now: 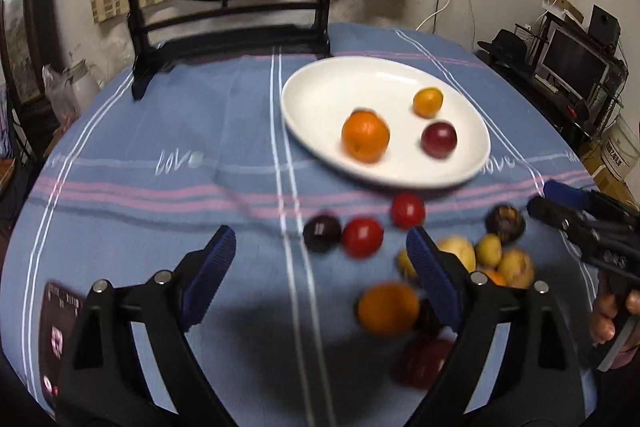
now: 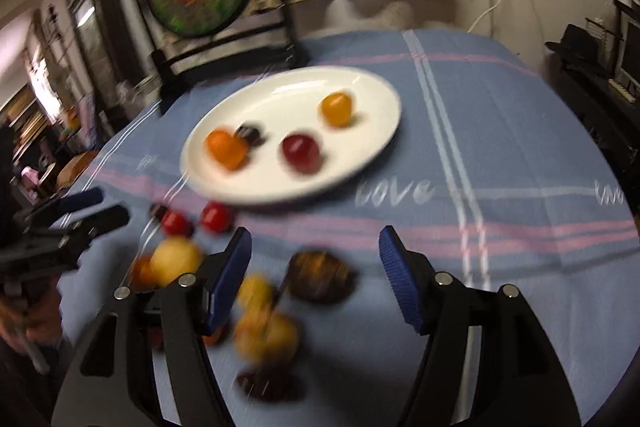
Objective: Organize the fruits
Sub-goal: 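Grasp a large red apple with the left tool while the right tool grasps a dark plum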
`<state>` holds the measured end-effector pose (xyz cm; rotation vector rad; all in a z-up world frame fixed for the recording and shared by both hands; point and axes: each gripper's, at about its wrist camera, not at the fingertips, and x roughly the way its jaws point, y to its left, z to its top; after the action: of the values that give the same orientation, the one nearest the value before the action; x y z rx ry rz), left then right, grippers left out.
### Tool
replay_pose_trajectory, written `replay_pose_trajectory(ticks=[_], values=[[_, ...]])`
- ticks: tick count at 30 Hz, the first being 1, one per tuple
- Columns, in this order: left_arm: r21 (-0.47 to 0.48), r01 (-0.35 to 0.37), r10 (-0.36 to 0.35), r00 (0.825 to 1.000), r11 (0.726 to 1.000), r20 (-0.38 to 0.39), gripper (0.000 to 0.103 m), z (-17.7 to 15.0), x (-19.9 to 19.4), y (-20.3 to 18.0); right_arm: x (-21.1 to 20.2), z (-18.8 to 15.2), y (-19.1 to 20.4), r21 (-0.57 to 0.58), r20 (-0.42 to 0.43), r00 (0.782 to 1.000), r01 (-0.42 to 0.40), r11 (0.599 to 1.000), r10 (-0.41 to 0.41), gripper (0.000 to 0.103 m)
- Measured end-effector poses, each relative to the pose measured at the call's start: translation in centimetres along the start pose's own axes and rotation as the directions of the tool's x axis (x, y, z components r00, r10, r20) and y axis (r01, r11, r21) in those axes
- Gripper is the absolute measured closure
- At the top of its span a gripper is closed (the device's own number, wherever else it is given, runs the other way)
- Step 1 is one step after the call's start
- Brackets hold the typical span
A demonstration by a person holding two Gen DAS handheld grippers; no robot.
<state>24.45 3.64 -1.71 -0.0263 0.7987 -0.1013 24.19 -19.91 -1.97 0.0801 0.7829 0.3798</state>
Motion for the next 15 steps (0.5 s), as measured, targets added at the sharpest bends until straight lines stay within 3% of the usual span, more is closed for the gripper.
replay_pose_trajectory(ticks=[5, 8, 11, 13, 15], values=[[-0.030, 0.038, -0.038, 0.999, 0.999, -0.002, 0.014, -3.3, -1.5, 1.3, -2.1, -3.2, 1.6, -0.049, -0.011, 1.000, -0.004, 0.999, 0.004, 0.036], [-0.051, 0.071, -0.073, 0.997, 0.996, -0.040, 0.014, -5.1, -1.6, 1.8, -2.1, -4.4, 2.4, -0.081, -0.045, 0.998, 0.047, 0.996, -0.051, 0.036], [-0.042, 0.081, -0.083, 0.996, 0.996, -0.039, 0.014, -5.7, -2.0, 1.8, -1.7, -5.2, 3.0, -0.094, -0.084, 0.995, 0.040, 0.995, -0.048, 0.037], [-0.032, 0.075, -0.076, 0.997, 0.997, -0.027, 0.014, -5.8, -2.2, 1.8, -1.2, -5.3, 3.3, -0.106, -0.101, 0.993, 0.055, 0.993, -0.065, 0.048], [-0.027, 0.075, -0.076, 0.997, 0.997, -0.025, 0.014, -6.0, -2.4, 1.7, -0.8, -5.4, 3.3, -0.102, -0.123, 0.990, 0.053, 0.993, -0.066, 0.053]])
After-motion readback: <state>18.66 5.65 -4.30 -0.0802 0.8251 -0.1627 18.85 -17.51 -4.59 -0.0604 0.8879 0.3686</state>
